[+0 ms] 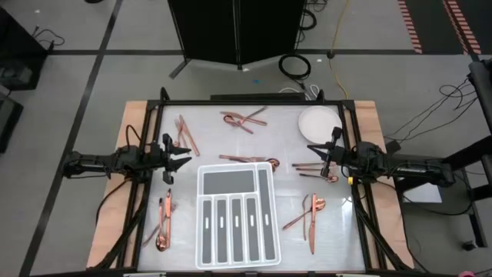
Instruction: Sort silverware
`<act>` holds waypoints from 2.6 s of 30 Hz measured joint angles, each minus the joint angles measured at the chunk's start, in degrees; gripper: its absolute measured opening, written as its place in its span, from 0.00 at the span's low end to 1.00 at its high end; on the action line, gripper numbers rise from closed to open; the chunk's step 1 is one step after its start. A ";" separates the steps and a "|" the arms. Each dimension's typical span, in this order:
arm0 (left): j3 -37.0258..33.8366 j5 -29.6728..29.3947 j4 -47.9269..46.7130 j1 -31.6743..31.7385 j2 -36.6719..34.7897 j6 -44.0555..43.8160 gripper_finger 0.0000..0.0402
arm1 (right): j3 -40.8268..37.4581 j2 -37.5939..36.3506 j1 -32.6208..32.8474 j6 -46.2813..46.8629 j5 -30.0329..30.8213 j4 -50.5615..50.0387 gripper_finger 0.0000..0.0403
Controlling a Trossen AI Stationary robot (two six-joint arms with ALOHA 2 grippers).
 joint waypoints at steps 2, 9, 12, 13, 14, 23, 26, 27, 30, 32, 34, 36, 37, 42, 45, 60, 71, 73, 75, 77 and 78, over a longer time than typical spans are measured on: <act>-0.01 -0.01 0.00 -0.01 0.00 0.01 0.36 | 0.00 -0.01 -0.01 0.00 0.01 0.00 0.00; 0.00 0.01 0.00 0.01 0.00 0.01 0.36 | 0.00 0.02 0.00 -0.02 0.00 0.00 0.00; 0.01 0.01 0.00 0.01 0.01 0.01 0.36 | 0.00 0.02 -0.01 -0.01 -0.02 0.00 0.00; -0.01 0.01 0.00 0.00 -0.01 0.00 0.36 | 0.00 0.01 0.01 0.00 0.00 0.00 0.00; 0.01 0.01 0.00 0.00 0.00 -0.01 0.36 | 0.00 0.01 0.00 0.00 -0.01 0.00 0.00; 0.01 0.01 0.00 0.01 -0.01 -0.01 0.36 | 0.00 0.02 -0.01 -0.01 -0.02 0.00 0.00; -0.01 0.01 0.00 -0.01 -0.01 -0.01 0.36 | 0.00 0.02 -0.01 0.00 0.00 0.00 0.00; 0.01 0.01 0.00 -0.01 0.01 -0.01 0.36 | 0.00 0.02 -0.01 0.00 -0.02 0.00 0.00; 0.00 0.01 0.00 0.00 -0.01 0.01 0.36 | 0.00 0.02 -0.01 -0.02 -0.02 0.00 0.00; 0.00 0.01 0.00 0.00 0.01 -0.01 0.36 | 0.00 0.02 -0.01 -0.01 0.00 0.00 0.00; -0.01 0.01 0.00 0.00 0.00 0.00 0.36 | 0.00 0.01 -0.01 -0.01 0.01 0.00 0.00; 0.00 0.01 0.00 0.00 0.00 0.00 0.36 | 0.00 0.02 -0.01 0.00 -0.02 0.00 0.00; 0.01 -0.01 0.00 -0.01 0.00 -0.01 0.36 | 0.00 0.00 -0.01 -0.02 -0.02 0.00 0.00; 0.01 0.01 0.00 -0.01 0.01 -0.01 0.36 | 0.00 0.02 -0.01 0.00 0.01 0.00 0.00; 0.01 0.00 0.00 -0.01 -0.01 0.01 0.36 | 0.00 0.02 -0.01 0.00 0.01 0.00 0.00; 0.01 -0.01 0.00 -0.01 0.01 0.01 0.36 | 0.00 0.02 -0.01 -1.72 0.00 0.11 0.00; 0.00 4.49 -4.10 -0.01 0.07 -1.84 0.36 | 0.00 -0.01 0.02 -1.37 -1.73 1.39 0.00; 0.00 7.45 -4.90 -0.01 0.07 -3.37 0.36 | -0.02 0.08 0.02 5.86 -2.43 2.01 0.00; 0.01 9.00 -5.22 -0.01 0.09 -5.12 0.36 | -0.02 0.26 -0.05 9.63 -3.05 3.95 0.00; -0.01 9.04 -5.29 -0.01 0.33 -6.31 0.36 | -0.02 0.28 -0.05 13.63 -3.10 5.19 0.00; 0.01 9.04 -5.33 -0.01 0.51 -6.90 0.36 | -0.02 0.30 -0.05 16.25 -3.10 5.87 0.00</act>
